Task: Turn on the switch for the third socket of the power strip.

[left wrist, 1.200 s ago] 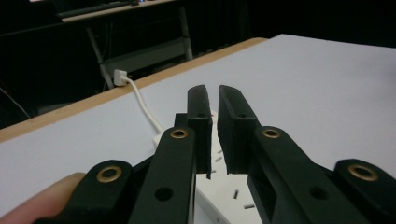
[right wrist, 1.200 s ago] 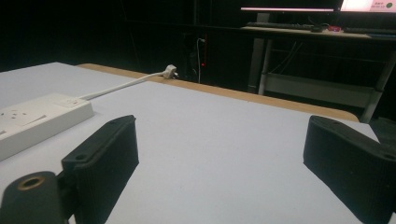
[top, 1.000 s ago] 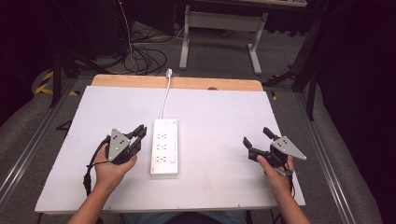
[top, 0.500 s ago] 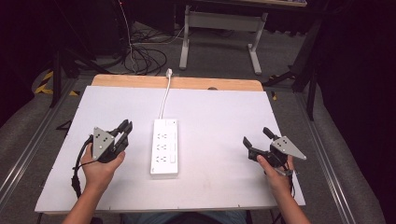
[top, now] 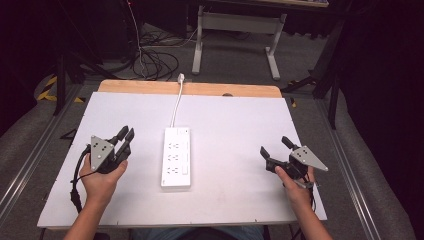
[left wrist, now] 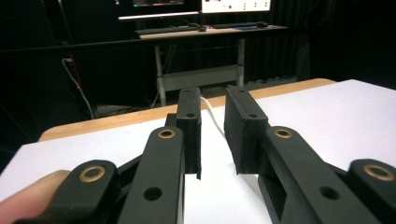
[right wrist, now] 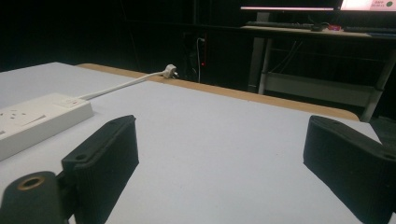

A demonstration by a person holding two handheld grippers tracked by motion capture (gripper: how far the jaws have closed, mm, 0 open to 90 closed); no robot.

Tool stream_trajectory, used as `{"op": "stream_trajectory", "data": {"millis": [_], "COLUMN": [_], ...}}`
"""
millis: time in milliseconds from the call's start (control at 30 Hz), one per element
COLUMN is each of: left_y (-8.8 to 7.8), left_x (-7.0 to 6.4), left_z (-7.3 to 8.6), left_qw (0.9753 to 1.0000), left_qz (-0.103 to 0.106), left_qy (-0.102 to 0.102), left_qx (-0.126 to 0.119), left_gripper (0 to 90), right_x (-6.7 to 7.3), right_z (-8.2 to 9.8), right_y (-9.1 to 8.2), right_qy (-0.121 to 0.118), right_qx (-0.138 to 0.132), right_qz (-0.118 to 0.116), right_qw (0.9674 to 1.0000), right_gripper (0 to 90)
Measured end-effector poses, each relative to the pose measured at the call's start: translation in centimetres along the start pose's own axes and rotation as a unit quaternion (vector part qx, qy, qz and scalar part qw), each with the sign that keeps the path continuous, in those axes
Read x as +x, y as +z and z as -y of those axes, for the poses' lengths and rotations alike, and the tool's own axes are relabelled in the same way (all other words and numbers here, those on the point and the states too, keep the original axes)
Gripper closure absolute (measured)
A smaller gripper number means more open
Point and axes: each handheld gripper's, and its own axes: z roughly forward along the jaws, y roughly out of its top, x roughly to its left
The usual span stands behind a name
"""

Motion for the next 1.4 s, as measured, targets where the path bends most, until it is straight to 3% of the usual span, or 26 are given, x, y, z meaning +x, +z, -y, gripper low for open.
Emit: {"op": "stream_trajectory", "data": {"millis": [567,867,1400], "left_y": [-0.4,-0.7,-0.7], "left_x": [1.6,2.0,2.2], "left_z": [0.0,0.0,0.1], "left_qw": [0.9987,0.9976,0.9960], "left_qz": [-0.046,-0.066,-0.084], "left_qy": [-0.019,-0.017,-0.028], "left_qx": [-0.007,-0.009,-0.005], "left_gripper": [67.0,60.8,54.4], "right_x": [0.0,0.0,0.1], "right_z": [0.0,0.0,0.0], "right_y": [0.0,0.0,0.1], "right_qy": [0.000,-0.001,-0.001], "right_qx": [-0.001,-0.001,-0.002], "right_qz": [-0.001,-0.002,-0.003], "right_qw": [1.0000,1.0000,1.0000], "right_gripper": [10.7,10.7,10.7]}}
